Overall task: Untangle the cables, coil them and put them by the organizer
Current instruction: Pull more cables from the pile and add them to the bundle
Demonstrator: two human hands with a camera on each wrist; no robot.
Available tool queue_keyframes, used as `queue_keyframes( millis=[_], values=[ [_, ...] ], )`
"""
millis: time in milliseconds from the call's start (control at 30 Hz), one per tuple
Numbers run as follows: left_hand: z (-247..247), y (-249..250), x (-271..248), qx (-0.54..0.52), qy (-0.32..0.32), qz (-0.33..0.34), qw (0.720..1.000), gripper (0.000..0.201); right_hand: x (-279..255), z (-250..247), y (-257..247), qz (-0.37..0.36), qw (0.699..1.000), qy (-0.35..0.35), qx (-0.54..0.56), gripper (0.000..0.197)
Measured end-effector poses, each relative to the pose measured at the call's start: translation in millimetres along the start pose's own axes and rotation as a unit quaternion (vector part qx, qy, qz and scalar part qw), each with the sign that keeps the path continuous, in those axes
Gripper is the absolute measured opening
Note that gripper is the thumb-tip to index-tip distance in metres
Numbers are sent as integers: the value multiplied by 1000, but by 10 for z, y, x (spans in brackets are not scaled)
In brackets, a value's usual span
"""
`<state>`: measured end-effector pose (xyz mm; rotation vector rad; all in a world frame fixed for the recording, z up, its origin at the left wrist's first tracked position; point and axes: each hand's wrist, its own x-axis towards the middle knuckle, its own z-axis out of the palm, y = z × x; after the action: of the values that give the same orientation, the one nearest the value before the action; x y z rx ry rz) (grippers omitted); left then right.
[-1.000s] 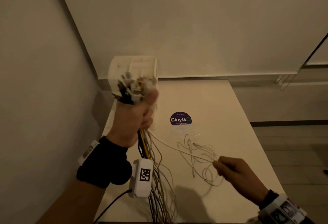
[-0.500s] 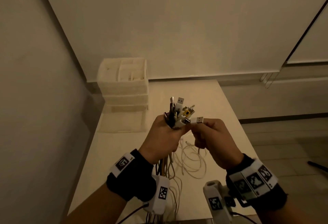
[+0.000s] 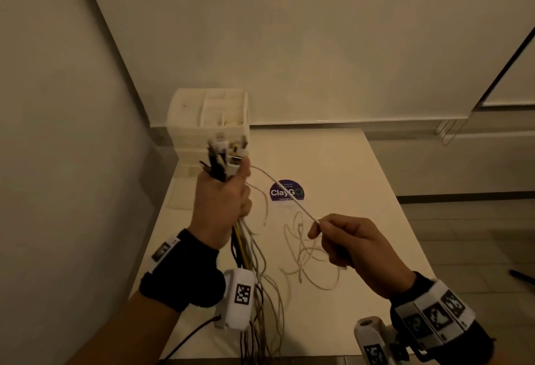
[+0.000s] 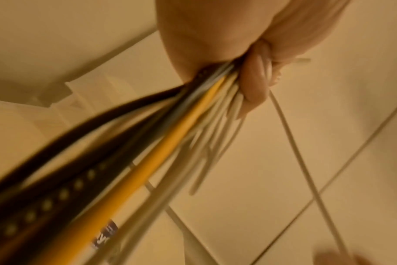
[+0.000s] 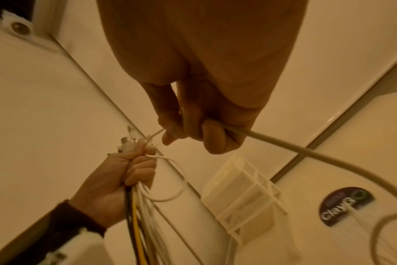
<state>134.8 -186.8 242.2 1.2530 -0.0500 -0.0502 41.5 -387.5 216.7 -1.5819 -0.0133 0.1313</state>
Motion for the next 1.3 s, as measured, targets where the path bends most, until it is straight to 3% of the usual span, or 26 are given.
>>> queue_keyframes(
  millis=[167, 300, 367, 533, 667, 767, 867, 933, 1067, 1300],
  values=[
    [-193, 147, 160, 5, 91, 38, 995, 30, -99, -158, 146, 32, 996, 36, -68, 29],
    [-68, 63, 150, 45, 110, 60, 991, 21, -89, -165, 65, 1, 991, 92, -97, 36],
    [77, 17, 77, 74, 68, 62, 993, 25, -58, -129, -63, -32, 986, 108, -126, 43],
    [505, -21, -213, 154, -165, 51, 973, 18, 64, -27, -425, -110, 985, 85, -101, 41],
    [619, -85, -246, 103, -196, -2, 975, 24, 183, -56, -560, -120, 986, 96, -60, 47],
    [637, -79, -257, 121, -197, 20, 973, 19, 201, -113, -563, -106, 988, 91, -65, 40],
    [634, -70, -212, 141, -166, 60, 974, 16, 175, -194, -540, -67, 996, 37, -36, 35],
    [584, -68, -132, 133, -126, 65, 981, 25, 143, -268, -508, -45, 999, 11, -11, 30],
    [457, 25, -9, 105, -70, 63, 990, 24, 73, -409, -415, -31, 999, -27, -8, 30],
    [152, 147, 227, 9, 81, 51, 995, 30, -28, -623, -134, 37, 999, -25, -19, 27]
  ],
)
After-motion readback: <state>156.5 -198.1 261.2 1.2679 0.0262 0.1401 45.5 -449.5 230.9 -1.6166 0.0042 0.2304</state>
